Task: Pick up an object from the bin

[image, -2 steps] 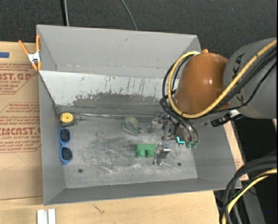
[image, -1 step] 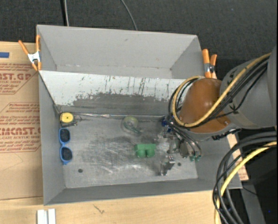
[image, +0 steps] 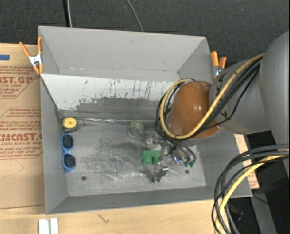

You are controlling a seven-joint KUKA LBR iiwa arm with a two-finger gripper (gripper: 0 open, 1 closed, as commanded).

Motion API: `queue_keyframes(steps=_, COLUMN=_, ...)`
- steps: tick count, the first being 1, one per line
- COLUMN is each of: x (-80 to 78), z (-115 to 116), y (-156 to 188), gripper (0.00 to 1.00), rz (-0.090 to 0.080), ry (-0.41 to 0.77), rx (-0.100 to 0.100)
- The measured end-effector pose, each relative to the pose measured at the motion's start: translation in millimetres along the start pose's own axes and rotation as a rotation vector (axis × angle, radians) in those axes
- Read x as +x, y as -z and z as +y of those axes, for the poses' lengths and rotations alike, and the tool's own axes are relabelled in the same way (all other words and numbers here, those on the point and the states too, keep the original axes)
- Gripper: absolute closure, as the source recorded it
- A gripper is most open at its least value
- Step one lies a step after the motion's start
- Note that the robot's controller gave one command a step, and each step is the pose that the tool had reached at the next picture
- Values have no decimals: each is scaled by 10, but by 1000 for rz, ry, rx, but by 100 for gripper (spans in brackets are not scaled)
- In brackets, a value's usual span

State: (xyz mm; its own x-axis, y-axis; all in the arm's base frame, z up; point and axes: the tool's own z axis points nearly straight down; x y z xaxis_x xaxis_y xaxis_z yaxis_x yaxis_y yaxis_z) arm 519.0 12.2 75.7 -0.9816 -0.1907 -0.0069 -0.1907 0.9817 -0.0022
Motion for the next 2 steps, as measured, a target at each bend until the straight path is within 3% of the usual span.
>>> queue_keyframes(steps=1, x=-142, z=-497, y=20, gripper=0, rz=2, ry=4, rx=0)
queue_keyframes(steps=2, x=186, z=107, y=29, gripper=0, rz=6, ry=110, rx=-5)
